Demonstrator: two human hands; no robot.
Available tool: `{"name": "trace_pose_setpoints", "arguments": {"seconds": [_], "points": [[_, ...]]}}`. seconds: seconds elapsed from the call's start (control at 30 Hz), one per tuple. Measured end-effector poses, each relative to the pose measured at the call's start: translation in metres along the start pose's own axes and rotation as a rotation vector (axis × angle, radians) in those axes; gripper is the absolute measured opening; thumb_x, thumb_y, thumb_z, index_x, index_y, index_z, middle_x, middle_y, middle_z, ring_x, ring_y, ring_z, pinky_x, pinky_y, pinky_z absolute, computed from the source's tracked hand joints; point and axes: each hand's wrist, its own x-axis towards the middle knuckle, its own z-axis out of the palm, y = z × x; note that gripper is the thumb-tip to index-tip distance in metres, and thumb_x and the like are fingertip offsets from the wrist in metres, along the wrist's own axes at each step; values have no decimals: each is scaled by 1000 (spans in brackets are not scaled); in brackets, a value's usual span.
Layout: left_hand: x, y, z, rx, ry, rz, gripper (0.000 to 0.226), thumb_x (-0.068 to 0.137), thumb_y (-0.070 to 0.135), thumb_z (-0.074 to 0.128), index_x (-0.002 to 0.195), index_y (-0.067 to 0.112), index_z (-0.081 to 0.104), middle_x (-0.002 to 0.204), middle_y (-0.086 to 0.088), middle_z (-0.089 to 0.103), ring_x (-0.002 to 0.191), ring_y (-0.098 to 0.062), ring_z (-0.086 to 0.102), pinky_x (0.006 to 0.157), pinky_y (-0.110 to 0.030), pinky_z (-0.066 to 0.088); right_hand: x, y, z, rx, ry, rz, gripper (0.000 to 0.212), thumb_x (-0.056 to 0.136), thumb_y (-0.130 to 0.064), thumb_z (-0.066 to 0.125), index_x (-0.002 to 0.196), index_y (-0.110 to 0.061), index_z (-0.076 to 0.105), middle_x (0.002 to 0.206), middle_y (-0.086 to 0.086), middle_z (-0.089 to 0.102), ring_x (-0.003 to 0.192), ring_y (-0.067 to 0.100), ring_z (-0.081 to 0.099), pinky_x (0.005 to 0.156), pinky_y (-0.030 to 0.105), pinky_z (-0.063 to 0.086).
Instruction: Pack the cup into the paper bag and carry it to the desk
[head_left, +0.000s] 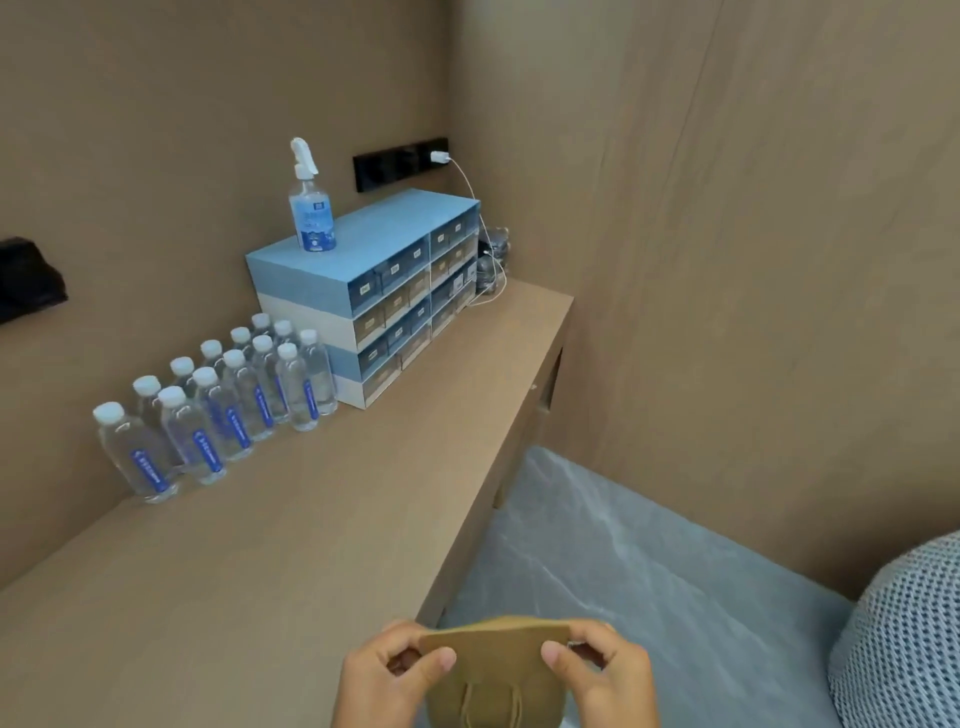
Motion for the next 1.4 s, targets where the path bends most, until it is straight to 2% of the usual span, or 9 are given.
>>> {"name": "trace_pose_setpoints", "arguments": {"seconds": [0.07,0.17,0.43,0.73,0.93,1.1,1.23,1.33,1.4], "points": [[29,3,-6,-22,63,-8,18,65,-13,81,58,2,74,61,-13,53,53,-17,45,55,-28,37,34,-16,20,25,-66,1,41,69,14,76,54,-25,74,80,21,66,70,27,60,73,33,47],[64,0,-22,-34,196,-17,27,67,-10,81,52,11,73,57,-6,51,53,-16,43,54,-29,34,87,-32,54,-2,-215,-32,31,70,12,75,62,-18,76,83,24,67,73,30,60,74,38,46],[136,-25,-65,-131,636,-99,31,69,-13,78,51,11,70,56,-5,49,43,-8,44,39,-15,41,220,-49,178,-129,-738,-68,22,76,3,71,73,-18,77,61,-3,71,61,9,60,62,21,47],[197,-42,-55,-96,1039,-244,15,72,-7,78,62,-5,67,59,-5,51,48,-9,45,44,-15,41,322,-54,267,-232,-1125,-99,20,77,1,69,71,-16,76,70,4,76,60,7,65,56,11,48],[218,-43,-44,-56,1112,-348,11,74,-5,76,66,-1,70,61,-5,54,54,-12,48,46,-16,45,349,-41,284,-271,-1202,-102,16,77,1,71,71,-13,74,70,3,76,62,14,64,60,22,49],[225,-39,-37,-51,1121,-341,16,80,-5,70,73,9,74,71,-4,62,61,-14,54,52,-23,53,357,-30,286,-249,-1228,-107,21,80,-2,70,77,-22,76,77,-2,77,68,13,70,62,15,51],[226,-36,-34,-8,1126,-359,21,80,-1,73,76,20,75,67,8,66,58,-12,51,56,-16,47,360,-28,287,-241,-1232,-121,18,80,-5,71,79,-23,76,82,0,77,80,21,71,71,28,54],[224,-31,-34,32,1140,-382,21,78,5,77,82,26,75,61,15,63,61,-12,50,56,-12,40,360,-31,285,-269,-1250,-133,24,80,-7,72,93,-28,73,99,1,74,95,25,67,85,39,53],[223,-29,-33,42,1124,-390,24,77,13,79,92,30,73,82,14,66,78,-14,54,64,-15,41,363,-35,283,-294,-1288,-191,38,80,-13,74,111,-34,66,116,-5,68,110,17,60,94,37,48]]}}
